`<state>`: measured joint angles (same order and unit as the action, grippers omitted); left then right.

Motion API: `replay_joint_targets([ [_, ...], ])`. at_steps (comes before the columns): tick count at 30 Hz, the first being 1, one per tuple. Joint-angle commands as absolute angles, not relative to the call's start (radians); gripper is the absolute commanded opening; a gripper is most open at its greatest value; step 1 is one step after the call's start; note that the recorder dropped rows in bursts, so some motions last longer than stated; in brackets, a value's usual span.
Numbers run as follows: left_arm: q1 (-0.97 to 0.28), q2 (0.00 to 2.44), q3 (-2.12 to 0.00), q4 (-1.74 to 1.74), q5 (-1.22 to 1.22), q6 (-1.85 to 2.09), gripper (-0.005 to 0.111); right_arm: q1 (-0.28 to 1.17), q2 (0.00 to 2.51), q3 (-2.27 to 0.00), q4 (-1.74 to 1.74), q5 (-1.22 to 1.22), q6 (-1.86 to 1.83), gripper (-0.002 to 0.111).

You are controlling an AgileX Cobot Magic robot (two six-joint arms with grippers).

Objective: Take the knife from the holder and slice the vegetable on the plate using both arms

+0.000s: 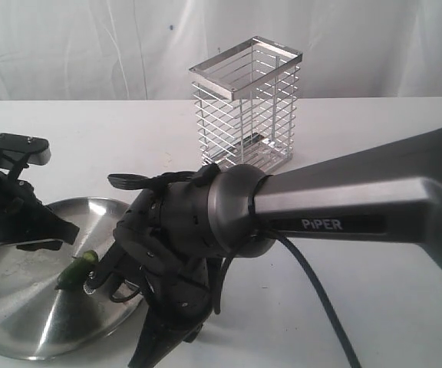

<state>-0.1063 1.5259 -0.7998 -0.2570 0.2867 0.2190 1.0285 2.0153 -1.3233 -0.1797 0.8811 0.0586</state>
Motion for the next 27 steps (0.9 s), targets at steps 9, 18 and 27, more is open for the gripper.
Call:
replay_joint_targets([
  [9, -0.105, 1.609, -0.803, -0.286, 0.263, 0.212, 0.029, 1.027, 2.016, -1.326, -0.17, 0.852, 0.047, 0.0],
  [18, -0.105, 1.63, -0.803, -0.313, 0.256, 0.212, 0.029, 1.027, 2.016, -1.343, -0.17, 0.826, 0.047, 0.0],
  [27, -0.105, 1.63, -0.803, -0.313, 0.255, 0.212, 0.029, 1.027, 2.052, -1.406, -0.168, 0.831, 0.039, 0.0],
])
